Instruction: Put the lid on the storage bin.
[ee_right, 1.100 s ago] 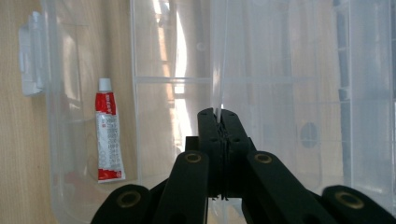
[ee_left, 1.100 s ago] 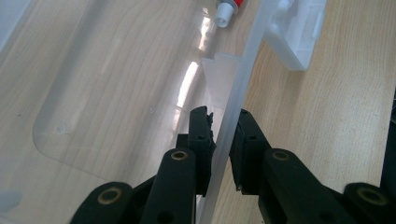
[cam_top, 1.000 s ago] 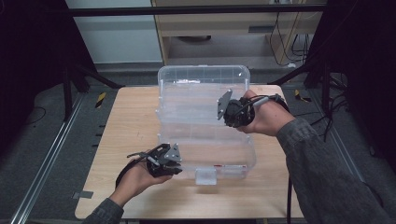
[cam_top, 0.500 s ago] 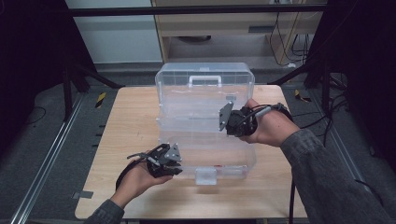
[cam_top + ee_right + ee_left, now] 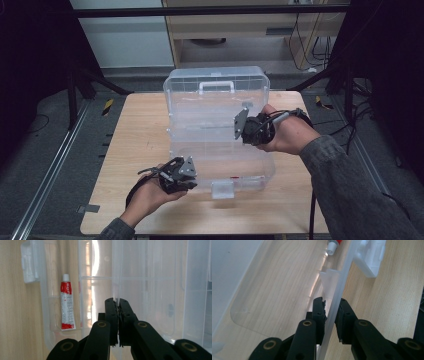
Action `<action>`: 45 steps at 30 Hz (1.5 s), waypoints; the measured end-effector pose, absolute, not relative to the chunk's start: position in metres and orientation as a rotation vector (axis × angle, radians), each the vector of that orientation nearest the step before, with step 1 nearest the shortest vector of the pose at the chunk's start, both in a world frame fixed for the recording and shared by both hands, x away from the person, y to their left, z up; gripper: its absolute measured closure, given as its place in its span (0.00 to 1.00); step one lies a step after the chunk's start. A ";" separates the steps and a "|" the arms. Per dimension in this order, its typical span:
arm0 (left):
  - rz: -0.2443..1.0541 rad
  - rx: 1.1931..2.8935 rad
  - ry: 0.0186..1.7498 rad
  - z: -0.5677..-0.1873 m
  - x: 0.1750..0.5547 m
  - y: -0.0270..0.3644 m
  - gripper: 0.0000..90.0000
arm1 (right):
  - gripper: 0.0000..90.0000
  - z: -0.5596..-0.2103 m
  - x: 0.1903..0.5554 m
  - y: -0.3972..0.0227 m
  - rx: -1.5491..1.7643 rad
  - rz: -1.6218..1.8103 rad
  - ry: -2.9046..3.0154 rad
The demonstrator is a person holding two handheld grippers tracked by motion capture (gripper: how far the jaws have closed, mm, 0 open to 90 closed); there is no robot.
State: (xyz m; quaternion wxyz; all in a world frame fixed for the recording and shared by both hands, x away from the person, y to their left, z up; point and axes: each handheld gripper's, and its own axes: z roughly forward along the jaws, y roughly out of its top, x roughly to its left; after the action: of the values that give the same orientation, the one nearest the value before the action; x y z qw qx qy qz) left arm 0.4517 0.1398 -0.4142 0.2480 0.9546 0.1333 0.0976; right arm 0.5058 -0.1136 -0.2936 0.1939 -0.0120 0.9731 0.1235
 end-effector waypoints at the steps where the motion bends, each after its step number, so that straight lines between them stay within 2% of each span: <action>1: 0.267 2.602 0.361 -0.414 0.452 0.140 0.87 | 0.97 -0.294 0.504 -0.114 -0.036 0.344 2.727; 10: 0.265 2.594 0.360 -0.415 0.451 0.141 0.86 | 0.97 -0.300 0.494 -0.118 -0.025 0.376 2.719; 12: 0.250 2.577 0.417 -0.416 0.448 0.141 0.86 | 0.97 -0.303 0.489 -0.119 -0.029 0.370 2.727; 13: 0.271 2.589 0.359 -0.415 0.451 0.141 0.86 | 0.97 -0.304 0.487 -0.119 -0.030 0.370 2.729; 17: 0.272 2.584 0.360 -0.415 0.450 0.141 0.86 | 0.96 -0.308 0.483 -0.119 -0.044 0.358 2.741; 20: 0.251 2.573 0.420 -0.416 0.447 0.141 0.86 | 0.96 -0.308 0.483 -0.120 -0.038 0.364 2.750; 31: 0.289 2.571 0.370 -0.417 0.447 0.142 0.85 | 0.95 -0.308 0.484 -0.121 -0.024 0.372 2.755; 34: 0.304 2.545 0.427 -0.416 0.443 0.145 0.79 | 0.95 -0.308 0.484 -0.122 -0.024 0.380 2.752; 35: 0.331 2.545 0.366 -0.413 0.445 0.147 0.77 | 0.95 -0.308 0.485 -0.122 -0.022 0.384 2.754; 38: 0.360 2.505 0.373 -0.404 0.441 0.155 0.69 | 0.95 -0.308 0.485 -0.123 -0.024 0.394 2.750; 45: 0.368 2.374 0.397 -0.376 0.430 0.174 0.67 | 0.94 -0.308 0.484 -0.124 -0.020 0.399 2.748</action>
State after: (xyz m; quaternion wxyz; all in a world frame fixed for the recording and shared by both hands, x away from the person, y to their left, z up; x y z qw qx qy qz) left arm 0.4295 0.1739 -0.3764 0.3460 0.9148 0.1529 0.1418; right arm 0.4842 -0.1241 -0.3084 0.1812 -0.0070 0.9732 0.1413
